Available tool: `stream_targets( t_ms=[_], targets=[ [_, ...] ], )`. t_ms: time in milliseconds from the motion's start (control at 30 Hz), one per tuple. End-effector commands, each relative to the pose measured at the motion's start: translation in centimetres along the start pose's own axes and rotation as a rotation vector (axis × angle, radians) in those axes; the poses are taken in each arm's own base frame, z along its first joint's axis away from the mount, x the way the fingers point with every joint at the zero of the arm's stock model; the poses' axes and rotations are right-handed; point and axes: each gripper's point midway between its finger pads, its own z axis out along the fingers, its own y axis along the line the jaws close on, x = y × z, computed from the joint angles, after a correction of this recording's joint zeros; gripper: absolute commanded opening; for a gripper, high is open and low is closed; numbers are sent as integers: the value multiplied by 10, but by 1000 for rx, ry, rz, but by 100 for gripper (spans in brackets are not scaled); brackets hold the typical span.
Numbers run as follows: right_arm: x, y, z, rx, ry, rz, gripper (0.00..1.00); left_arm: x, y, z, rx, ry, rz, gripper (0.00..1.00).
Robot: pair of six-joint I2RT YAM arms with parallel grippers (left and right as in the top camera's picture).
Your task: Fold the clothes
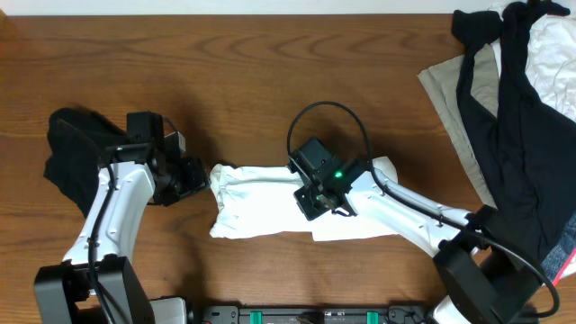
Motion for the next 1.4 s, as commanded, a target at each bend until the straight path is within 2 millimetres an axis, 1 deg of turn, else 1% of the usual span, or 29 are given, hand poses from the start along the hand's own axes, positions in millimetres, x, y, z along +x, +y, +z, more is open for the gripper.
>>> stream_targets(
  t_ms=[0,100,167,400,567,700,767,867,900,933,1000,1133,1233,1367],
  targets=[
    [-22,-3,-30,44,-117,10,1,6,0,3,4,20,0,60],
    [-33,-9,-51,69,-188,21,1,6,0,3,4,20,0,60],
    [-36,-12,-57,72,-206,30,1,6,0,3,4,20,0,60],
    [-38,-24,-58,83,-209,60,1,6,0,3,4,20,0,60],
    [-35,-22,-57,71,-196,56,1,6,0,3,4,20,0,60],
    [-33,-28,-57,100,-189,59,1,6,0,3,4,20,0,60],
    [-30,-25,-56,87,-172,58,1,6,0,3,4,20,0,60],
    [-21,-15,-51,35,-127,50,1,6,0,3,4,20,0,60],
    [-18,-14,-50,30,-116,50,2,6,0,3,4,20,0,60],
    [-17,-14,-50,30,-112,49,6,6,0,3,4,20,0,60],
    [-19,-13,-50,30,-118,47,21,6,0,3,4,20,0,60],
    [-29,-16,-54,33,-162,54,23,7,0,3,3,25,-1,60],
    [-37,-18,-64,29,-204,59,24,9,1,3,1,32,-3,60],
    [-39,-32,-79,60,-237,88,24,9,1,3,1,35,-4,60]
  ],
)
